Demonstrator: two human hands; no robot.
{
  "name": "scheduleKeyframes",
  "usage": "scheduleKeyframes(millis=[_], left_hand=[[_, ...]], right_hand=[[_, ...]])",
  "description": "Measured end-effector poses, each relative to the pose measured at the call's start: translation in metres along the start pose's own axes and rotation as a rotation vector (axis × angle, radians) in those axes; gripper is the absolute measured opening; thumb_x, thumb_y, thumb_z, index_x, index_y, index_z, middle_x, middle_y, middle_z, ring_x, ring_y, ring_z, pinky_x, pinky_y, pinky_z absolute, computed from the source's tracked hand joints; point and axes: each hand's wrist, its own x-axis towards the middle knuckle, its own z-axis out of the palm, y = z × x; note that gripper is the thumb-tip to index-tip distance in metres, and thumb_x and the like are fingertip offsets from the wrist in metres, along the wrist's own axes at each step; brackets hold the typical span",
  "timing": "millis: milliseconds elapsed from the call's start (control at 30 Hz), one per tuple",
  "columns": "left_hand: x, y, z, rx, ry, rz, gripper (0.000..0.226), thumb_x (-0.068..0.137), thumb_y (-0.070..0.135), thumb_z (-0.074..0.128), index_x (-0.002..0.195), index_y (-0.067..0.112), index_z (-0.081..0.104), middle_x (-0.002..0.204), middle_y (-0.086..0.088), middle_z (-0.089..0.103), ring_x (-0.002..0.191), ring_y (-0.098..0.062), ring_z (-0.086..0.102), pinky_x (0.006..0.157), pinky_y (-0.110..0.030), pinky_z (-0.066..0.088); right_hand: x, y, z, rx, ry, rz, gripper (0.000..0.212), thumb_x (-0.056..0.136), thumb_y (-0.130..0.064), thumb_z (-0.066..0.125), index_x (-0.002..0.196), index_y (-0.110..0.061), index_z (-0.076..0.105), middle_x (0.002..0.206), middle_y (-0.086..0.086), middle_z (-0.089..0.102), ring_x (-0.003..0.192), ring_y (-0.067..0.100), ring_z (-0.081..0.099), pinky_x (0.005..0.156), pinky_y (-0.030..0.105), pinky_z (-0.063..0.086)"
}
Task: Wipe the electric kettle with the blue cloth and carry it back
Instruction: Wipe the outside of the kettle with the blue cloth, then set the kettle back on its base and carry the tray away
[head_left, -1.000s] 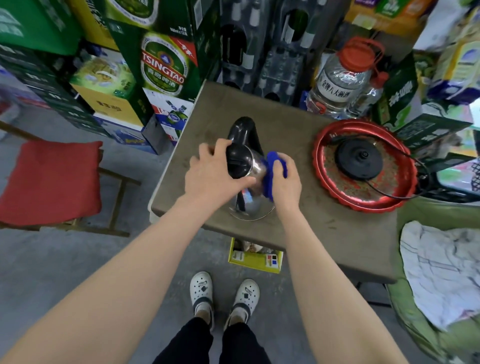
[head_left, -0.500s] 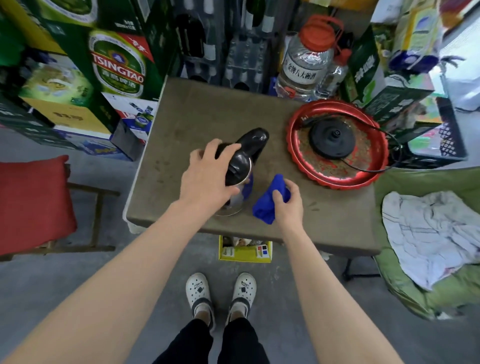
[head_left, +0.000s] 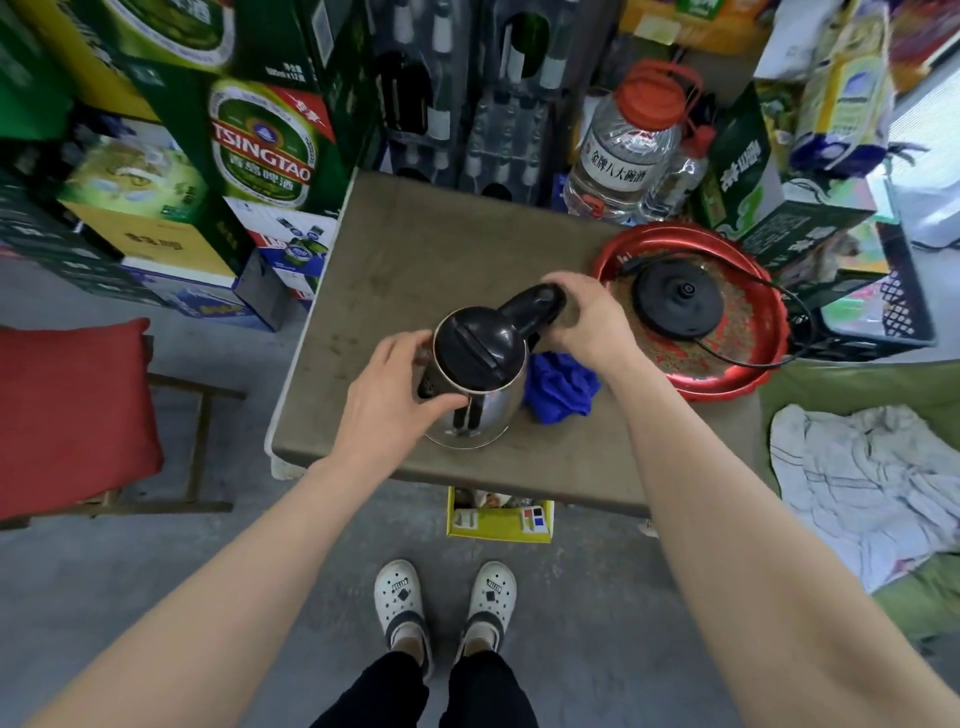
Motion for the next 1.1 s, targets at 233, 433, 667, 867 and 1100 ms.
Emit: scheduleKeyframes(millis=[233, 433, 667, 867, 1100], left_hand=[[0.002, -0.011, 0.003, -0.128, 0.038, 0.01, 0.065, 0.071, 0.032, 0.082, 0.131, 0.026, 0.057, 0.124, 0.007, 0.063, 0.104, -0.007, 0.062, 0.096, -0.03, 0.051], [0.038, 0.031, -0.004, -0.278, 0.071, -0.02, 0.054, 0.077, 0.024, 0.078, 0.128, 0.024, 0.06, 0.119, 0.005, 0.066, 0.099, -0.001, 0.061, 0.082, 0.004, 0.037], [0.119, 0.147, 0.03, -0.505, -0.03, 0.035, 0.064, 0.075, 0.018, 0.08, 0.133, 0.028, 0.054, 0.126, 0.005, 0.063, 0.112, -0.003, 0.062, 0.102, -0.027, 0.047], [0.165, 0.205, 0.113, -0.554, -0.152, -0.014, 0.069, 0.076, 0.021, 0.08, 0.137, 0.027, 0.048, 0.133, 0.01, 0.056, 0.124, -0.01, 0.055, 0.108, -0.034, 0.042], [0.197, 0.235, 0.179, -0.498, -0.137, -0.014, 0.068, 0.074, 0.03, 0.081, 0.134, 0.032, 0.049, 0.136, 0.01, 0.055, 0.128, -0.007, 0.047, 0.11, -0.032, 0.036]], right_hand=[[-0.021, 0.016, -0.008, 0.095, -0.043, -0.057, 0.035, 0.087, -0.01, 0.073, 0.113, -0.018, 0.051, 0.101, 0.002, 0.065, 0.089, 0.02, 0.058, 0.078, 0.027, 0.047], [-0.033, 0.035, -0.047, 0.039, 0.163, -0.072, 0.036, 0.085, -0.036, 0.074, 0.111, -0.029, 0.05, 0.097, 0.001, 0.064, 0.083, 0.023, 0.058, 0.079, 0.042, 0.049], [-0.014, 0.084, -0.146, 0.178, 0.345, -0.017, 0.032, 0.088, -0.036, 0.075, 0.106, -0.034, 0.049, 0.092, -0.015, 0.065, 0.087, 0.022, 0.068, 0.078, 0.041, 0.06], [0.015, 0.151, -0.207, 0.146, 0.386, 0.03, 0.034, 0.089, -0.035, 0.075, 0.101, -0.037, 0.043, 0.09, -0.011, 0.066, 0.079, 0.018, 0.065, 0.072, 0.033, 0.045], [0.052, 0.215, -0.231, 0.199, 0.37, 0.105, 0.035, 0.089, -0.032, 0.075, 0.104, -0.035, 0.043, 0.092, -0.017, 0.06, 0.085, 0.023, 0.065, 0.078, 0.035, 0.049]])
